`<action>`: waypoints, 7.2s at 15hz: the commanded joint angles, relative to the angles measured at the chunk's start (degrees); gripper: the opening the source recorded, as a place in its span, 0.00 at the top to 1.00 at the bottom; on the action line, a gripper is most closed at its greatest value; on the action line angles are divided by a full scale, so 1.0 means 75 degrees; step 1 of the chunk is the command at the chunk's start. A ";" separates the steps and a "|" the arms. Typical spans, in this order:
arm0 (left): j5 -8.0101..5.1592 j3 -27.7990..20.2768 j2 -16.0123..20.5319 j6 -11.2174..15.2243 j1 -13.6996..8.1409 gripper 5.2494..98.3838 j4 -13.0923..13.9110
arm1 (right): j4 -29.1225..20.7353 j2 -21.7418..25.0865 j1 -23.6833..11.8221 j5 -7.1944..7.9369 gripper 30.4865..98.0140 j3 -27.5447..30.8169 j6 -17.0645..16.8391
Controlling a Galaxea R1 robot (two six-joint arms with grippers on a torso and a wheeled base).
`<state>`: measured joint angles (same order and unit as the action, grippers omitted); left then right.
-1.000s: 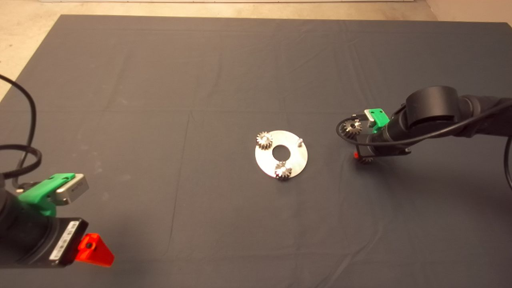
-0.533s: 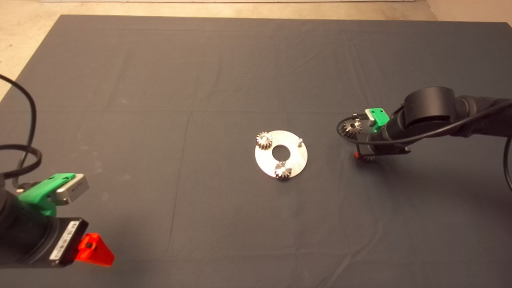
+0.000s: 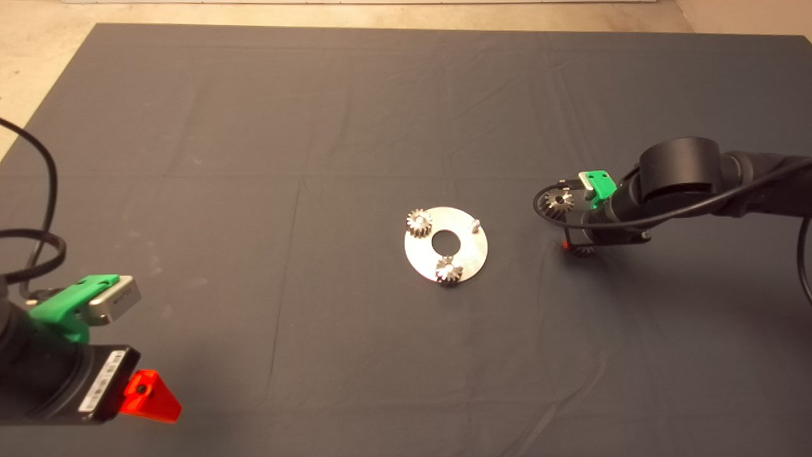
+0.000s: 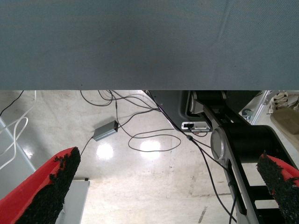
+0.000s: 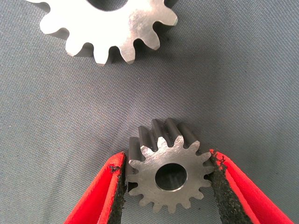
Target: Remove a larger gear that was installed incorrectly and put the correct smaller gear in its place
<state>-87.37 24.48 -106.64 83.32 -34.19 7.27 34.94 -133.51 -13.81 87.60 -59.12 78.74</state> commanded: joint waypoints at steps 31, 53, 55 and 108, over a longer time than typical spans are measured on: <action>-0.1018 -0.0078 0.0115 -0.0024 -0.0082 0.00 -0.0055 | 0.0217 0.0170 -0.1345 0.0893 0.86 0.1439 0.0317; -0.1018 -0.0008 0.0111 -0.0024 -0.0082 0.00 -0.0055 | 0.0236 -0.2146 -0.1171 0.0800 0.86 0.0003 0.0674; -0.1018 -0.0032 0.0115 -0.0024 -0.0082 0.00 -0.0055 | 0.0240 -0.2303 -0.1147 0.0800 0.86 -0.0025 0.0681; -0.1018 -0.0032 0.0115 -0.0035 -0.0082 0.00 -0.0125 | 0.0287 -0.2701 -0.0959 0.0812 0.87 -0.0177 0.0658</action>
<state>-87.37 24.50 -106.03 83.26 -34.19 6.94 35.35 -152.80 -19.36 87.85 -60.48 83.70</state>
